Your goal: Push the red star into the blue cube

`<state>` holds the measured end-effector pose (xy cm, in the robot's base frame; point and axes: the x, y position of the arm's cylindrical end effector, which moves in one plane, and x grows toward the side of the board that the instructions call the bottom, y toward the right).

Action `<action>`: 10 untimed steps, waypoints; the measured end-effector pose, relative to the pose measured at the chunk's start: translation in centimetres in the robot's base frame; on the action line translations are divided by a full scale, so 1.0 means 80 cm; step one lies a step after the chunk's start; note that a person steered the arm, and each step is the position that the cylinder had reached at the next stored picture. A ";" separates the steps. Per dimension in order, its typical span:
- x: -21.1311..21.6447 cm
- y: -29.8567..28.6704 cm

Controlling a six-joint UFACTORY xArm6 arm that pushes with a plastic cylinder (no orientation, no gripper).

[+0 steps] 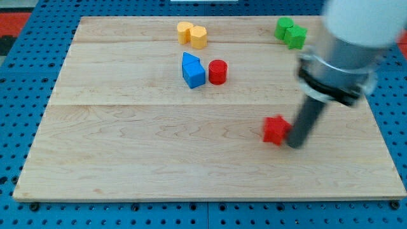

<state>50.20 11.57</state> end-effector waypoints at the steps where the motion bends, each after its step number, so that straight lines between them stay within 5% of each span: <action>1: -0.077 -0.059; 2: -0.077 -0.089; 3: -0.045 0.006; 5: -0.019 -0.136; 7: -0.080 -0.194; 10: -0.112 -0.011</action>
